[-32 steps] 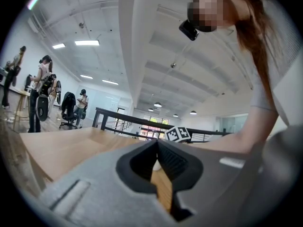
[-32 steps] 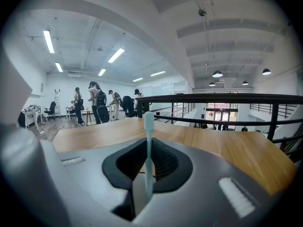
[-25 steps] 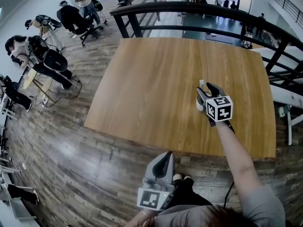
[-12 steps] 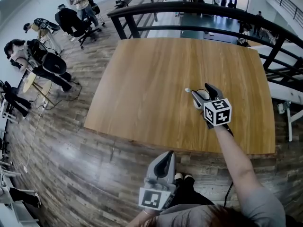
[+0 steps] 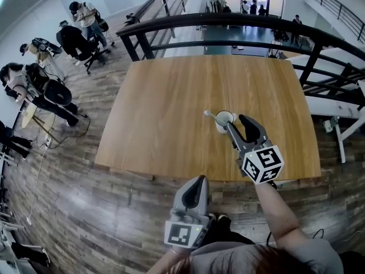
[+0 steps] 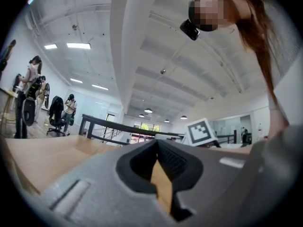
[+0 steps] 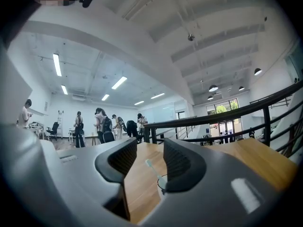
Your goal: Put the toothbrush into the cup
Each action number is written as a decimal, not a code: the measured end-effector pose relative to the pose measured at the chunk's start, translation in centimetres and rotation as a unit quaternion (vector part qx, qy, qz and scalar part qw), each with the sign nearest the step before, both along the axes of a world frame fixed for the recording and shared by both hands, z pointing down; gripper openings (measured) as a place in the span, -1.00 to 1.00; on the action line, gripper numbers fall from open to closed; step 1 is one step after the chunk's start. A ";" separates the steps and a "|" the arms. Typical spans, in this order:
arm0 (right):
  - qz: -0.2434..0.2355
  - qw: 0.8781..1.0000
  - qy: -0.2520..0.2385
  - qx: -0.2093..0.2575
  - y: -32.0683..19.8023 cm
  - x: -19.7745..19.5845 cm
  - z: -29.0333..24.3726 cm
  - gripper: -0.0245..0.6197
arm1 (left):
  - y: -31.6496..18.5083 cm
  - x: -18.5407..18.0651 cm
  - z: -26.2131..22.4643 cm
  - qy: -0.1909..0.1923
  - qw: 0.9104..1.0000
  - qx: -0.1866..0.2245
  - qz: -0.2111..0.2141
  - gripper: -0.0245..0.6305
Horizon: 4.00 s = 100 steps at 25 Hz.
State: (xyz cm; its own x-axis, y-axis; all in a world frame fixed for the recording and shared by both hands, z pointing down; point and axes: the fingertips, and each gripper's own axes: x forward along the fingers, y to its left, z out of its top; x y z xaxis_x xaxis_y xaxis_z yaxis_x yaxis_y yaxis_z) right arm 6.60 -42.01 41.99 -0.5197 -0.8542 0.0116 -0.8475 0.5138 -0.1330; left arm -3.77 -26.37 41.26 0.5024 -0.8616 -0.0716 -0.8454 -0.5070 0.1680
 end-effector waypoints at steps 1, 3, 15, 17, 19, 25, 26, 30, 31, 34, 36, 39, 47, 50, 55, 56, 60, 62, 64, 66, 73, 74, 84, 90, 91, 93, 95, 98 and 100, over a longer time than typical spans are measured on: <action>0.002 1.000 -0.007 0.010 1.4 0.4 -1.1 -0.47 | -0.1 0.4 -0.5 0.000 1.000 0.009 0.005 -0.94; 0.004 0.999 -0.009 0.039 4.3 1.1 -3.4 -0.65 | -0.3 1.2 -1.5 -0.001 1.000 0.025 0.016 -0.94; 0.012 0.994 0.014 0.104 13.8 2.3 -8.1 -0.95 | -0.2 5.2 -4.3 0.014 0.997 0.058 0.056 -0.94; 0.005 0.995 0.005 0.098 14.8 2.1 -7.6 -0.95 | 0.5 5.3 -4.2 0.013 0.997 0.061 0.054 -0.94; -0.001 0.996 -0.002 0.094 15.7 2.2 -7.0 -0.95 | 1.2 5.5 -3.8 0.011 0.996 0.066 0.052 -0.94; -0.009 0.997 -0.015 0.081 17.3 2.4 -5.6 -0.93 | 2.7 5.4 -3.6 0.023 0.996 0.067 0.051 -0.94; -0.008 0.997 -0.014 0.079 17.7 2.3 -5.4 -0.93 | 3.0 5.5 -3.8 0.031 0.996 0.069 0.054 -0.94; -0.005 0.997 -0.013 0.077 19.4 2.3 -5.3 -0.92 | 4.8 5.9 -4.6 0.041 0.994 0.074 0.072 -0.94; -0.002 0.997 -0.012 0.081 19.9 2.3 -5.5 -0.92 | 5.3 5.9 -4.8 0.042 0.993 0.077 0.075 -0.94; 0.004 0.995 -0.008 0.098 21.9 1.7 -6.4 -0.92 | 7.4 5.3 -5.5 0.045 0.991 0.090 0.087 -0.94; 0.008 0.994 -0.007 0.108 23.9 0.9 -6.9 -0.92 | 9.4 4.4 -6.1 0.047 0.989 0.105 0.092 -0.94; 0.020 0.993 -0.013 0.116 27.7 -0.4 -7.4 -0.92 | 12.9 2.6 -6.8 0.050 0.987 0.123 0.095 -0.94; 0.043 0.993 -0.012 0.109 40.1 -5.3 -6.9 -0.92 | 23.8 -2.2 -6.0 0.032 0.988 0.106 0.108 -0.94; 0.051 0.993 -0.012 0.106 43.2 -6.4 -7.0 -0.92 | 26.7 -3.1 -5.6 0.027 0.988 0.099 0.120 -0.94; 0.053 0.992 -0.005 0.113 46.8 -6.9 -8.5 -0.92 | 29.9 -3.1 -6.5 0.039 0.986 0.095 0.132 -0.94; 0.050 0.992 -0.004 0.116 47.4 -6.8 -8.8 -0.91 | 30.4 -2.9 -6.8 0.037 0.986 0.095 0.135 -0.94; 0.042 0.992 -0.001 0.121 48.9 -6.0 -9.6 -0.91 | 31.7 -2.3 -8.0 0.024 0.984 0.118 0.129 -0.94; 0.037 0.993 -0.002 0.113 49.3 -5.8 -9.3 -0.91 | 32.0 -1.9 -7.7 0.026 0.986 0.111 0.124 -0.94; 0.029 0.994 -0.006 0.108 49.6 -5.7 -9.1 -0.91 | 32.4 -1.3 -7.5 0.024 0.987 0.096 0.125 -0.94; 0.021 0.994 -0.012 0.104 49.7 -5.6 -8.9 -0.91 | 32.6 -0.9 -7.5 0.025 0.988 0.095 0.123 -0.94; 0.000 0.994 -0.006 0.112 50.0 -6.0 -9.3 -0.91 | 32.8 -0.4 -7.9 0.032 0.988 0.102 0.114 -0.94; -0.002 0.994 -0.005 0.113 50.1 -6.0 -9.3 -0.91 | 32.9 -0.4 -8.0 0.033 0.987 0.107 0.113 -0.94; -0.003 0.993 0.006 0.120 50.1 -5.6 -9.6 -0.91 | 32.7 0.6 -8.2 0.036 0.986 0.108 0.119 -0.94; -0.001 0.992 0.011 0.123 49.9 -5.4 -9.8 -0.91 | 32.6 1.1 -8.7 0.033 0.985 0.116 0.125 -0.94; -0.001 0.992 0.012 0.124 49.8 -5.3 -9.9 -0.91 | 32.7 1.3 -8.4 0.032 0.985 0.111 0.127 -0.94; -0.001 0.992 0.014 0.126 49.8 -5.2 -9.9 -0.91 | 32.9 1.6 -8.2 0.030 0.985 0.114 0.129 -0.94; -0.002 0.992 0.015 0.128 49.9 -5.1 -10.1 -0.91 | 33.0 1.7 -8.3 0.031 0.984 0.116 0.129 -0.94; -0.003 0.991 0.016 0.130 49.9 -5.1 -10.2 -0.91 | 32.9 1.8 -8.4 0.030 0.985 0.108 0.128 -0.94; -0.004 0.991 0.017 0.130 49.9 -5.2 -10.0 -0.91 | 32.9 1.7 -8.4 0.031 0.985 0.108 0.127 -0.94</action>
State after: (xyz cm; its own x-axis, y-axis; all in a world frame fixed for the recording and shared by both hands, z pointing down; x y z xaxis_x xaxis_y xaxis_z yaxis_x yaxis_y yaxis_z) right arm 1.37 7.92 31.94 -0.5289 -0.8270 -0.1908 -0.8454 0.5332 0.0321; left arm -2.07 6.52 32.90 0.6886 -0.6698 -0.2778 -0.6781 -0.7305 0.0804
